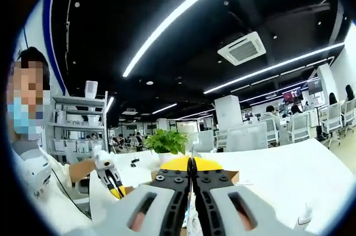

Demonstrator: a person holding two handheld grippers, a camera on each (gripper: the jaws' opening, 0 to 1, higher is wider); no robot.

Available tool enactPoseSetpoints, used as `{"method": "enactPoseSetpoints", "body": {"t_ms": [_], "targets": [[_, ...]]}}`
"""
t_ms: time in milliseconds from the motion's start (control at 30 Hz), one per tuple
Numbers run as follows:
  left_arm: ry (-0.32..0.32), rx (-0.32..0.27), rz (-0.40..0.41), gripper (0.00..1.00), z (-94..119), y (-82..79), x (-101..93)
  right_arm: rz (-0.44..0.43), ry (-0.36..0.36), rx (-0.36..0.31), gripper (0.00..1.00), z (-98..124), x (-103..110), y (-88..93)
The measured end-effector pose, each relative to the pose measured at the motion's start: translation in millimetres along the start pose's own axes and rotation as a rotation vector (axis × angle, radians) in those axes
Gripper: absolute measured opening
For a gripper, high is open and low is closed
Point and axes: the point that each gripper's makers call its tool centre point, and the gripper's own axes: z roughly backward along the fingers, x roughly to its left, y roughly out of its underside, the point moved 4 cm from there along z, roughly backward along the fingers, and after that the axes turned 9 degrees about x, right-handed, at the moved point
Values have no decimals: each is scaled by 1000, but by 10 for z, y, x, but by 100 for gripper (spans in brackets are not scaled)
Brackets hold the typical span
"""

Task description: Operate the shoe box by opening the lid, removing the specified soft item, and placing it in the target area until the item is outside and the box remains undamaged.

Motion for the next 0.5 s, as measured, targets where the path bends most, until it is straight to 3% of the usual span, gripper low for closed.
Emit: {"method": "enactPoseSetpoints", "body": {"t_ms": [167, 500], "targets": [[2, 2, 0, 7, -1, -2, -1, -26, 36, -35, 0, 124, -116, -21], [1, -10, 7, 7, 0, -3, 2, 42, 81, -73, 0, 203, -172, -46]]}}
